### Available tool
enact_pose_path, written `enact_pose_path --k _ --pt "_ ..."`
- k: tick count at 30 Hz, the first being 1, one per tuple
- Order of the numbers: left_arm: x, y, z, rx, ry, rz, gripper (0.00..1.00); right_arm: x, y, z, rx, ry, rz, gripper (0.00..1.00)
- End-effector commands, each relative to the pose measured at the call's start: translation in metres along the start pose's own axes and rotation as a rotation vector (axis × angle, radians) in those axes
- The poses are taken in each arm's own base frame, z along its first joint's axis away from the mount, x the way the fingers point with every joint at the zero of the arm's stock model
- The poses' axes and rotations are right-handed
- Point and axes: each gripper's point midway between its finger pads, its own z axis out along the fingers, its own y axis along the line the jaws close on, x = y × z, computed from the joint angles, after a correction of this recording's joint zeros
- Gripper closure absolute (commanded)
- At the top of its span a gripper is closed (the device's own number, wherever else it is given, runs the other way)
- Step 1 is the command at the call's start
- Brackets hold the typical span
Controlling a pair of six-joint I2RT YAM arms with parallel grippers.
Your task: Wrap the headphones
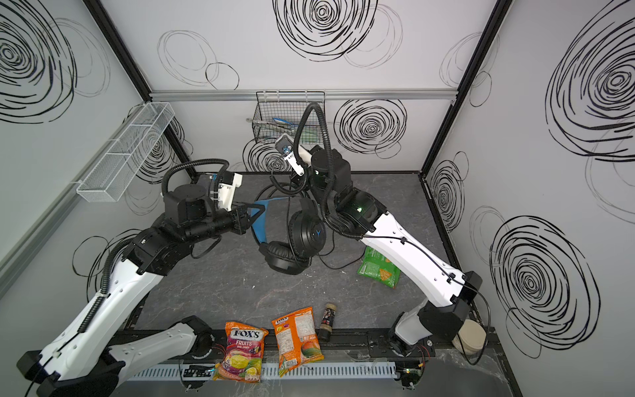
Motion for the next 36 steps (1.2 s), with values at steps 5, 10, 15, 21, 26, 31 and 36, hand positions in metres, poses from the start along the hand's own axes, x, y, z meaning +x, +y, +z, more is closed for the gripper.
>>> enact_pose_path --k 5,10,15,21,26,31,36 --pt "-0.048 -0.056 -0.035 0.199 -0.186 0.102 1.00 -0.013 -0.010 -0.022 -0.096 -0.164 0.226 0.87" --pt "-0.057 -0.066 -0.046 0.217 -0.210 0.137 1.00 -0.006 -0.017 -0.020 -0.152 -0.218 0.385 0.84" --pt "-0.063 -0.070 -0.049 0.237 -0.232 0.110 1.00 0.003 -0.013 -0.016 -0.187 -0.232 0.419 0.84" --pt "-0.074 -0.074 -0.047 0.255 -0.256 0.065 1.00 0.009 0.000 -0.010 -0.235 -0.248 0.437 0.84" --pt "-0.088 -0.085 -0.047 0.303 -0.274 0.013 1.00 0.014 0.010 -0.005 -0.276 -0.264 0.495 0.84" --pt "-0.102 -0.097 -0.047 0.393 -0.301 -0.086 1.00 0.013 0.017 -0.006 -0.344 -0.304 0.590 0.83" --pt "-0.112 -0.095 -0.047 0.366 -0.317 -0.117 1.00 0.015 0.029 -0.004 -0.398 -0.307 0.623 0.82"
